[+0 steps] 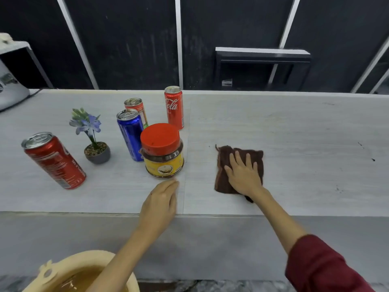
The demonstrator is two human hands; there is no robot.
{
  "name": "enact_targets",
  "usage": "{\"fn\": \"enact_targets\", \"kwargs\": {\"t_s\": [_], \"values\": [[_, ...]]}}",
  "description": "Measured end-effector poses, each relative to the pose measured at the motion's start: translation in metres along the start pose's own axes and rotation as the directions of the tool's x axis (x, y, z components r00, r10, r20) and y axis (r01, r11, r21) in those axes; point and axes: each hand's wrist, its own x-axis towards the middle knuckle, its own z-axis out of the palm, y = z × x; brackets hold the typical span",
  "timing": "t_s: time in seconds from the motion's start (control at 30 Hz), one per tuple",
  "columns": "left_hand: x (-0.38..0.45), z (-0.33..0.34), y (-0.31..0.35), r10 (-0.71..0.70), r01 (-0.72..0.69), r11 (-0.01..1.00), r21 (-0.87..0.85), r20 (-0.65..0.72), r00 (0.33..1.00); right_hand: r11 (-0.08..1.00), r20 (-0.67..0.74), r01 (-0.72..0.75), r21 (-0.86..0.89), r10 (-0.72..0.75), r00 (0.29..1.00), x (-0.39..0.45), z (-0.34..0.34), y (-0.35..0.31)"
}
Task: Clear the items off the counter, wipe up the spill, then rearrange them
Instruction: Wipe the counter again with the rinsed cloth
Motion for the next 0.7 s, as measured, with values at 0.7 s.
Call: {"fn": "enact_targets", "kwargs": {"t_s": [0.7], "values": [[0.065,0.034,0.052,0.225,-0.206,0.964,-0.169,0.100,0.969,0.997,-0.071,-0.073,-0.041,0.070,0.995,-0.003,0.001,0.029]]}}
